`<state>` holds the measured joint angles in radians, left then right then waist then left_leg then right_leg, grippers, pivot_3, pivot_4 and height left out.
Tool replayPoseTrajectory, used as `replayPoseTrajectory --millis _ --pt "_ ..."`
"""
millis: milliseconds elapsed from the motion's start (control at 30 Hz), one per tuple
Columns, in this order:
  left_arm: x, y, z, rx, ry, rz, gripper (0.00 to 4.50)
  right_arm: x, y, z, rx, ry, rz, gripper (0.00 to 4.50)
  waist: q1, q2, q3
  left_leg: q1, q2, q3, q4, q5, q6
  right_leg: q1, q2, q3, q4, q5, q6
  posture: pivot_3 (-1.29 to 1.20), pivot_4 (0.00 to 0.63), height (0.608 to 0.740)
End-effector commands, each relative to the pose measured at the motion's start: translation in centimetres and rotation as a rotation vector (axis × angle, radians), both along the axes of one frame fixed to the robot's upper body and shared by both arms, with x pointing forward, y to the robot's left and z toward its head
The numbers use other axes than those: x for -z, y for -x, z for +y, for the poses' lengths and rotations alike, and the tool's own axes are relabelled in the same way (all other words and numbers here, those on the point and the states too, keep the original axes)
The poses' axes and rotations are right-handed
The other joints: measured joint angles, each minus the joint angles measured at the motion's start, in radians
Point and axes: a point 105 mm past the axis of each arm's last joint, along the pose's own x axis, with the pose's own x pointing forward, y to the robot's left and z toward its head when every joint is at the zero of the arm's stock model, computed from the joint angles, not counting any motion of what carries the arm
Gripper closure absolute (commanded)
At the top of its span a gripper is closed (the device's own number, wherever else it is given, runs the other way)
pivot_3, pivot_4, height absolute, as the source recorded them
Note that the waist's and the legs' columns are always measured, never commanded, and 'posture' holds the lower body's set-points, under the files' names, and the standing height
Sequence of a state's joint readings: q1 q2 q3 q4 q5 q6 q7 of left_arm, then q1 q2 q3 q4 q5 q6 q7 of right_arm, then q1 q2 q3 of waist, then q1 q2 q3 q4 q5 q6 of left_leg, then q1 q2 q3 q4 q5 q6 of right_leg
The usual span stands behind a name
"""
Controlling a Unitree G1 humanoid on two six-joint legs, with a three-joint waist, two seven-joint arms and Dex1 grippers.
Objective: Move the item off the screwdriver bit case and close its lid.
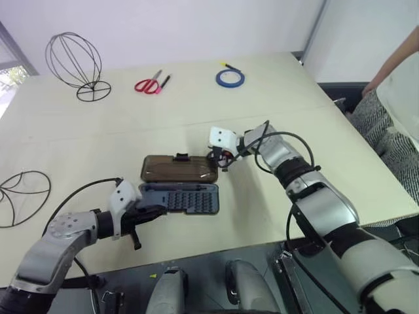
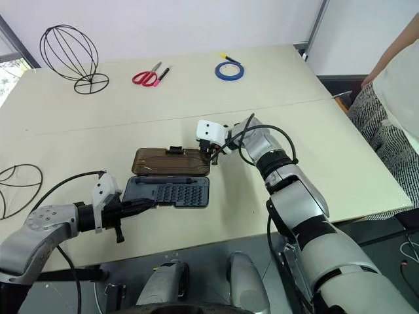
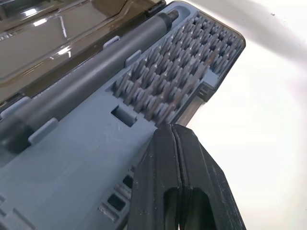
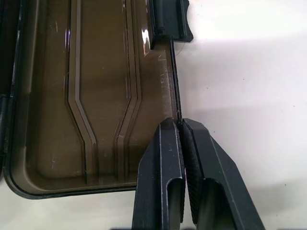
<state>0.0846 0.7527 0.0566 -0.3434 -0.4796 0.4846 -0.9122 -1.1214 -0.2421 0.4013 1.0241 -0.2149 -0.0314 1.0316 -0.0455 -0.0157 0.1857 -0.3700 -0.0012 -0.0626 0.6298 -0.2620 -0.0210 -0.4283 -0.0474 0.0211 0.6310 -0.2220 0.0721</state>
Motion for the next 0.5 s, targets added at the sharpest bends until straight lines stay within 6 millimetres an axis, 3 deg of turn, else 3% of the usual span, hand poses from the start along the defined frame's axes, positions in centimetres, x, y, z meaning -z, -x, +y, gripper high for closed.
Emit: replayPoseTrajectory --millis 33,233,333,500 --pt "0.0 -0.2 0.3 -0.020 -0.005 -0.015 4.50 0.2 0.2 0.1 -0.015 0.019 -0.004 4.46 0.000 0.000 0.000 0.000 0.000 0.000 0.000 0.000 0.000 0.000 0.000 0.000 0.000 0.000 0.000 0.00 0.150 0.740" --pt "-0.7 -1.3 0.0 -0.061 0.036 -0.048 4.50 -1.2 -0.1 0.3 -0.088 0.062 -0.185 4.46 0.001 0.000 0.000 0.000 0.000 0.000 0.000 0.000 0.000 0.000 0.000 0.000 0.000 0.000 0.000 0.00 0.150 0.740" --pt "-2.5 -2.9 0.1 -0.127 0.100 -0.103 4.50 -3.5 0.1 0.3 -0.158 0.064 -0.387 4.46 0.004 0.000 0.001 -0.002 0.000 0.000 0.001 0.000 0.000 -0.002 0.000 0.000 0.000 0.001 0.002 0.00 0.150 0.740" --pt "-5.6 -4.8 0.2 -0.189 0.195 -0.160 4.50 -5.2 2.2 0.3 -0.223 0.036 -0.537 4.46 0.006 0.000 0.001 -0.004 0.000 -0.001 0.001 0.000 0.000 -0.002 -0.001 -0.001 0.000 0.002 0.003 0.00 0.150 0.740"
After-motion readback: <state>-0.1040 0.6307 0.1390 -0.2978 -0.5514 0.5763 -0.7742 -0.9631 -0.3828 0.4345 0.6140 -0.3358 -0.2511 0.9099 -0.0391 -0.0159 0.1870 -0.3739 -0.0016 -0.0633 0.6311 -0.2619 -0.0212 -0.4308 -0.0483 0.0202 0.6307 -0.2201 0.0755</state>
